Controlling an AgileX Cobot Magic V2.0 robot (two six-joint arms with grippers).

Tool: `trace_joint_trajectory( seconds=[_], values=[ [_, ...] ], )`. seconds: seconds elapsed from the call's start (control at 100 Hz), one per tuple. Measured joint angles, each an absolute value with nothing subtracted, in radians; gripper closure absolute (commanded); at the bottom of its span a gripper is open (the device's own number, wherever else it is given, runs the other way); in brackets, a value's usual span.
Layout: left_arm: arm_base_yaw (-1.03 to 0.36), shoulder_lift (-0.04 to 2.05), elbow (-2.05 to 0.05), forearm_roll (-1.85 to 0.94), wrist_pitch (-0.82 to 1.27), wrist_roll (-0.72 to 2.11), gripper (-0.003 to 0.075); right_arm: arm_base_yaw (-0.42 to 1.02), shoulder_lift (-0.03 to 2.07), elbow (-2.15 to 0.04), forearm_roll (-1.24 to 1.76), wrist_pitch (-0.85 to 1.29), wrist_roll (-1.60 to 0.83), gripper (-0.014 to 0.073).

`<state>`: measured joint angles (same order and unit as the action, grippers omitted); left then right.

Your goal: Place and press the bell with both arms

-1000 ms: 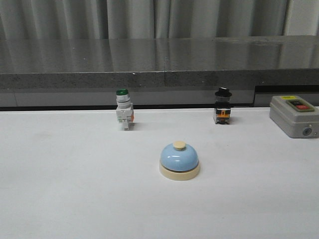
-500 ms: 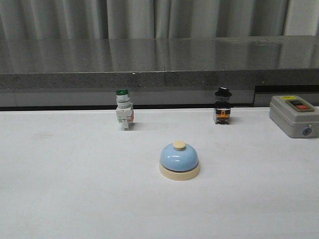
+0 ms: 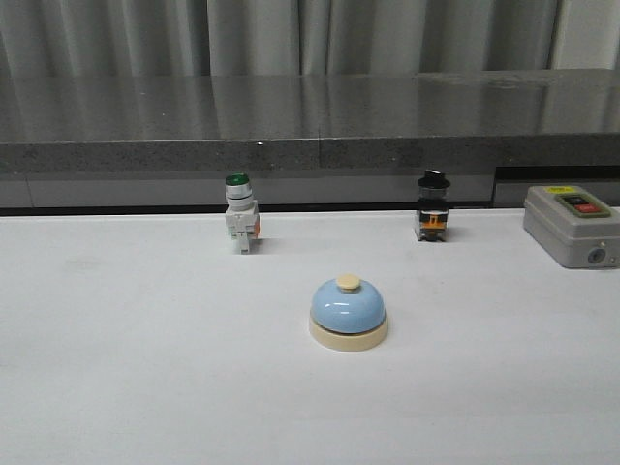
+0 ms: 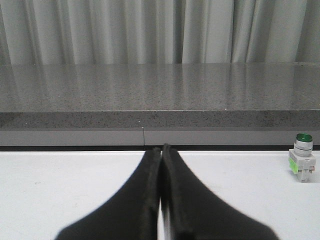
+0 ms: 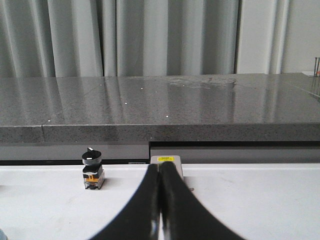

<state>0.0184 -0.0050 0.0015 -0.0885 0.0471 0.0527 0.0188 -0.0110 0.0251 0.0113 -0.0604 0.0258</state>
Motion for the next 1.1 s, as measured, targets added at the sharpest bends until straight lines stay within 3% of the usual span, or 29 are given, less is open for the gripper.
trace_joint_trajectory(
  seconds=[0.67, 1.1],
  values=[
    [0.018, -0.005, 0.002, -0.088, 0.047, 0.053, 0.0741, 0.019, -0.006, -0.009, 0.011, -0.035, 0.011, 0.0654],
    [0.018, -0.005, 0.002, -0.088, 0.047, 0.051, 0.0741, 0.019, 0.438, -0.388, 0.011, 0.201, 0.011, 0.0654]
  ],
)
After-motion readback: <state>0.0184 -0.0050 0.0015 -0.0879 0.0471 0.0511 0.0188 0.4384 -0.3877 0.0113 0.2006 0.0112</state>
